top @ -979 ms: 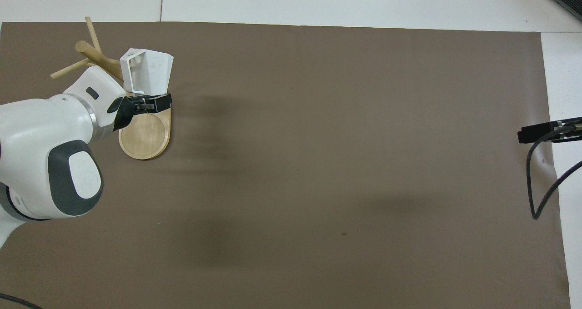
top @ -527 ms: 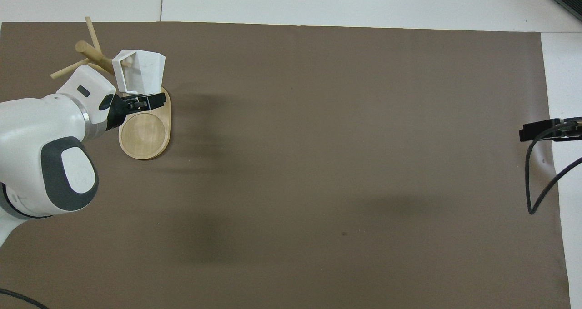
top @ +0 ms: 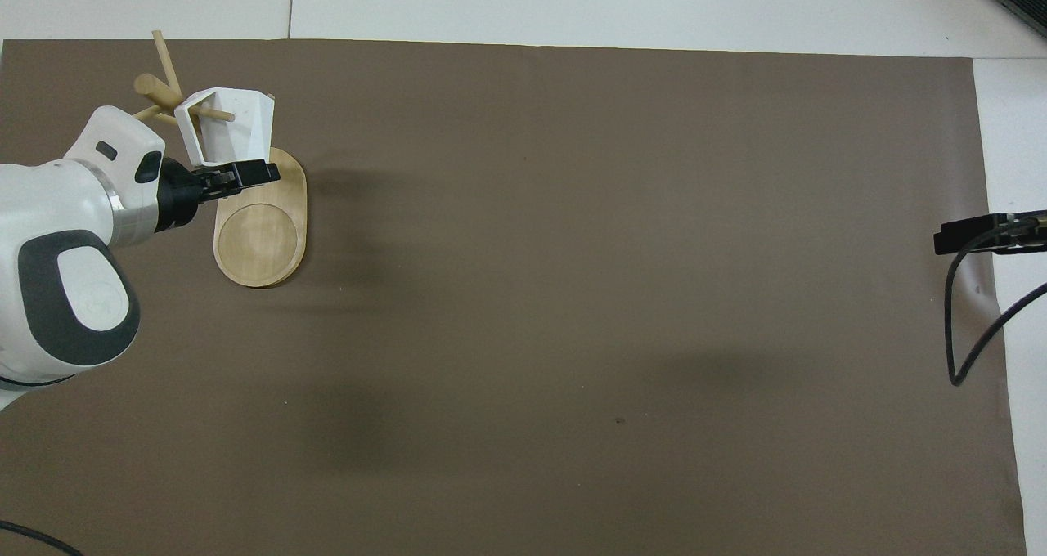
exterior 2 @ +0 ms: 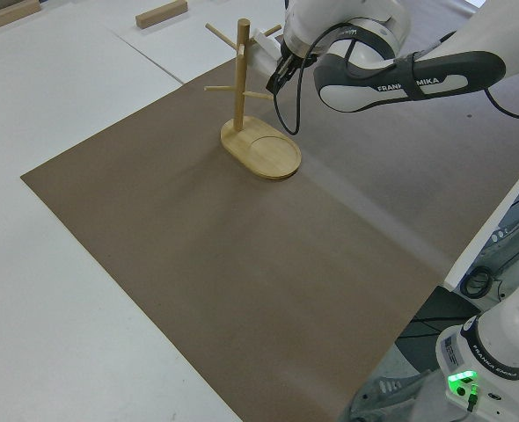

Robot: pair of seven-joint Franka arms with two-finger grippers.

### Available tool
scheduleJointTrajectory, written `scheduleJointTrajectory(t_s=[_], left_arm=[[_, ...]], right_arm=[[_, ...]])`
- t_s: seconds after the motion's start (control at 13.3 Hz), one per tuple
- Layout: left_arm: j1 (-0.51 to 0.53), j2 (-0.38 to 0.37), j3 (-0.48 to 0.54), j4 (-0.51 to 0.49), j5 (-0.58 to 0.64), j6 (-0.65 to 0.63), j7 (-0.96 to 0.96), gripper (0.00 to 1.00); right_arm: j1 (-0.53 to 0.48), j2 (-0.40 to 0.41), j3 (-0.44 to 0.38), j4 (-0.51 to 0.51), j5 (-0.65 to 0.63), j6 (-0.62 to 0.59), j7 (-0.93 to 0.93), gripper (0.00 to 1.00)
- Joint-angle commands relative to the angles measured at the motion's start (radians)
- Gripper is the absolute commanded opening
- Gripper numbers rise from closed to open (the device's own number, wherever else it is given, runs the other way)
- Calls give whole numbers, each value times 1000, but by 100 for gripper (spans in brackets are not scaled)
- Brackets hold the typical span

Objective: Hang cup on rack
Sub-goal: 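Hang the cup on the peg and open the left gripper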

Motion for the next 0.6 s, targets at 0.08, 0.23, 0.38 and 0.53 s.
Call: scheduleJointTrajectory(t_s=[0.08, 0.23, 0.38, 0.53], left_arm=[[9, 7, -8, 17, -16, -60, -80, 21], [9, 8, -8, 23, -15, -58, -82, 100], [11, 11, -5, 65, -1, -92, -80, 100], [14, 8, 1, 146, 78, -226, -77, 100]], right_arm=[[-5, -12, 1, -1, 23, -21, 7, 100], [-5, -18, 5, -9, 23, -21, 6, 100], [-4, -18, 9, -9, 23, -21, 7, 100], [-5, -18, 9, -7, 24, -27, 9, 100]])
